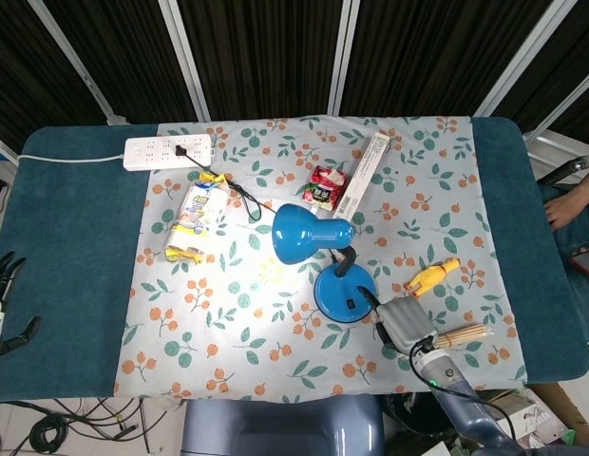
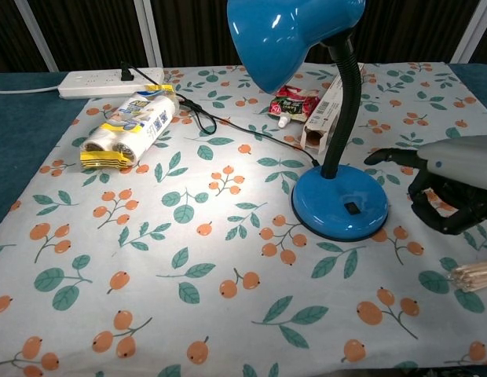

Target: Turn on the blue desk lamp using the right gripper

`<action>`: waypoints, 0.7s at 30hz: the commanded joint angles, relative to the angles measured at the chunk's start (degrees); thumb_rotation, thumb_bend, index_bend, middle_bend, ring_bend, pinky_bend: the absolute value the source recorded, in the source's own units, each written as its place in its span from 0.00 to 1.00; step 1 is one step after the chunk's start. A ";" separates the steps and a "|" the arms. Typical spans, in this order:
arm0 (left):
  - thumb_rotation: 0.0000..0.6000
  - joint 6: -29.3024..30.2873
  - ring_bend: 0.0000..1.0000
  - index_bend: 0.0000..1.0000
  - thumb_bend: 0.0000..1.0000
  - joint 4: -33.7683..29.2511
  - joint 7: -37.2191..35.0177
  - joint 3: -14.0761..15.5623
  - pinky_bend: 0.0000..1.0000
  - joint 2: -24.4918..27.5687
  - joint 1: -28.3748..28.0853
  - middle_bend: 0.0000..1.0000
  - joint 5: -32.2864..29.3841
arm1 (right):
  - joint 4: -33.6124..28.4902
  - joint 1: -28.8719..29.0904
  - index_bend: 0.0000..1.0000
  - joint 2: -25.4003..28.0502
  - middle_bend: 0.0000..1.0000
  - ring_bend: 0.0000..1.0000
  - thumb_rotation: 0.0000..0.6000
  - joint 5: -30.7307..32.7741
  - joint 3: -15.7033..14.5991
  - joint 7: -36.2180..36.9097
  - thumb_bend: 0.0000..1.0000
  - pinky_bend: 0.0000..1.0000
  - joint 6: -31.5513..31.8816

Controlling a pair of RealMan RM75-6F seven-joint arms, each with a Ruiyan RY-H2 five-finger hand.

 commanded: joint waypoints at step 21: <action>1.00 0.54 0.01 0.02 0.29 -0.25 0.78 -0.02 0.00 -0.27 0.12 0.00 0.28 | 4.21 -21.29 0.00 14.86 0.10 0.24 1.00 -23.53 -7.32 11.63 0.26 0.16 28.99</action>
